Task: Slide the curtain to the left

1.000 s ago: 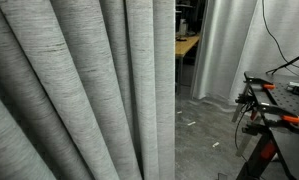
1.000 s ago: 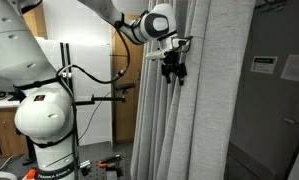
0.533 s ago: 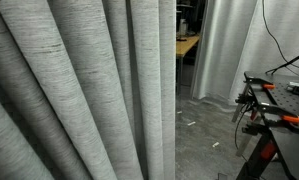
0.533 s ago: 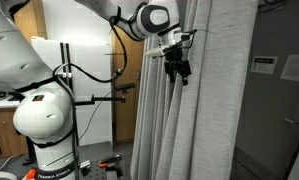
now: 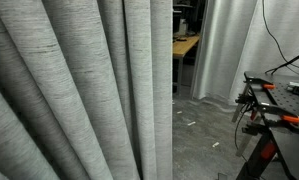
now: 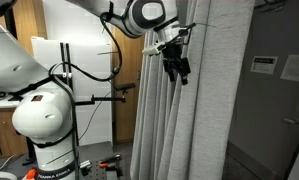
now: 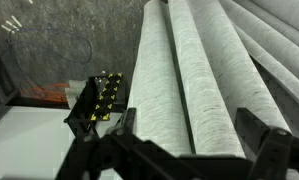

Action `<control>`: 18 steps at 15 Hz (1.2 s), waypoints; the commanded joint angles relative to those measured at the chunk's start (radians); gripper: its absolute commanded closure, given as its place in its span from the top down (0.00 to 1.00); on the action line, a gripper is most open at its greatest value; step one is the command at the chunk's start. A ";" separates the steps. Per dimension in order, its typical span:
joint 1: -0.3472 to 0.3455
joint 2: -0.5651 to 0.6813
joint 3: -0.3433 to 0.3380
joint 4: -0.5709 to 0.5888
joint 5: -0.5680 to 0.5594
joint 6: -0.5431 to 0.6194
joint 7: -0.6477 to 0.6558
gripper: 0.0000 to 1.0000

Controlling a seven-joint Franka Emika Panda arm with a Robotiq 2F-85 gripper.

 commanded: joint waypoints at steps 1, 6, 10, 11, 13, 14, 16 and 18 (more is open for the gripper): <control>-0.008 -0.098 -0.015 -0.061 0.021 -0.035 -0.043 1.00; -0.013 -0.077 -0.004 -0.062 0.015 -0.044 -0.039 1.00; -0.012 -0.098 -0.010 -0.076 0.026 -0.078 -0.057 1.00; -0.012 -0.098 -0.010 -0.076 0.026 -0.078 -0.058 1.00; -0.011 -0.098 -0.010 -0.076 0.026 -0.078 -0.058 1.00; -0.011 -0.098 -0.010 -0.076 0.026 -0.078 -0.058 1.00; -0.011 -0.098 -0.010 -0.076 0.026 -0.078 -0.058 1.00; -0.011 -0.098 -0.010 -0.076 0.026 -0.078 -0.058 1.00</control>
